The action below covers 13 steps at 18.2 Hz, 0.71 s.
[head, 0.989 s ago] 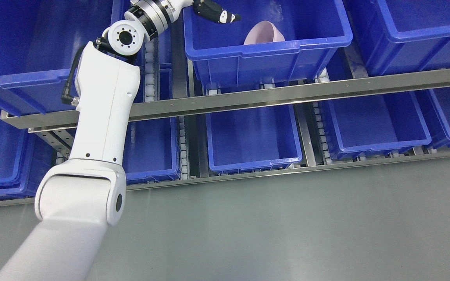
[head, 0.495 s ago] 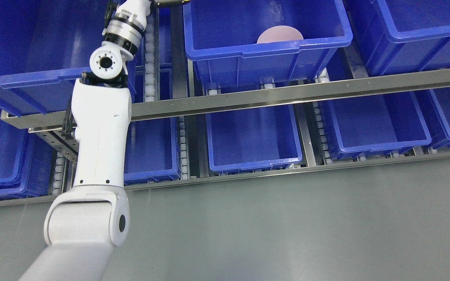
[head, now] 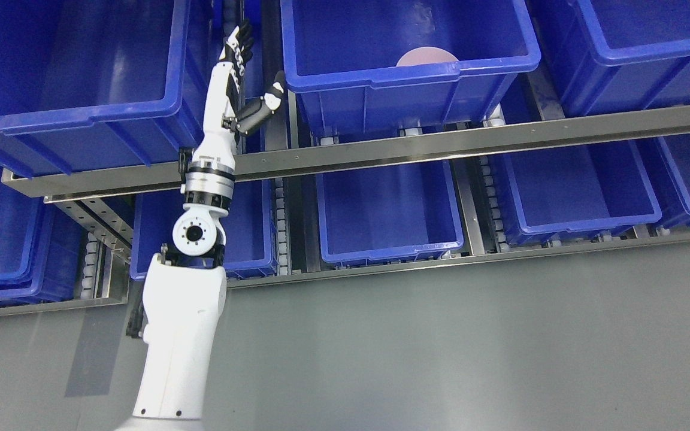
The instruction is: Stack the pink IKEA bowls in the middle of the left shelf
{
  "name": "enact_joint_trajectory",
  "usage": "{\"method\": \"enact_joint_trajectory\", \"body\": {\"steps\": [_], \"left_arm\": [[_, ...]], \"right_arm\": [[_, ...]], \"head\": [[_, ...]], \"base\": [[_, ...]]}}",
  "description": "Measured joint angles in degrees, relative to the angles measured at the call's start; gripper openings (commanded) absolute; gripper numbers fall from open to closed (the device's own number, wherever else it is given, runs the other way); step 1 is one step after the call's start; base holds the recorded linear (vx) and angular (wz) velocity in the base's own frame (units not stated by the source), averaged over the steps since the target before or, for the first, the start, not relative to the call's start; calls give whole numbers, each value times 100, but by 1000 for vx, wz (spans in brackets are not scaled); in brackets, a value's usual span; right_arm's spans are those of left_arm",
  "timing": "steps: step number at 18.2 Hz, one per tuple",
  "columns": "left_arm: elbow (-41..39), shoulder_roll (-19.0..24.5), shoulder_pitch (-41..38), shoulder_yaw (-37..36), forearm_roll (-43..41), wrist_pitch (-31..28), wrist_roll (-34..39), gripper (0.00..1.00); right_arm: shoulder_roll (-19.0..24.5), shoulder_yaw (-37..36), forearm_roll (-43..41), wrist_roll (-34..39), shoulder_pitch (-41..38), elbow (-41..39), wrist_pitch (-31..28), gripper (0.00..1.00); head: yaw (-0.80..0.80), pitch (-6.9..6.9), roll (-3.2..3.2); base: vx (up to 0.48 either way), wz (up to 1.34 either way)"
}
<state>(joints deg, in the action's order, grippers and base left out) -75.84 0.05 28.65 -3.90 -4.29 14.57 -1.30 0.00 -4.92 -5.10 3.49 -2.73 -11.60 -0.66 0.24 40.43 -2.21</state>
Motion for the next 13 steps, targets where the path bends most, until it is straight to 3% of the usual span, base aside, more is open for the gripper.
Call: {"method": "enact_joint_trajectory", "body": {"steps": [6,13], "left_arm": [[-903,-2,-780,-308,76,68,106,100],[-1483,-4,-1124,-441,98,77,109,100]], "right_arm": [[0,0,0,0,0,0,0,100],[0,0,0,0,0,0,0,100]], "head": [[0,0,0],[0,0,0]], "base": [[0,0],[0,0]]}}
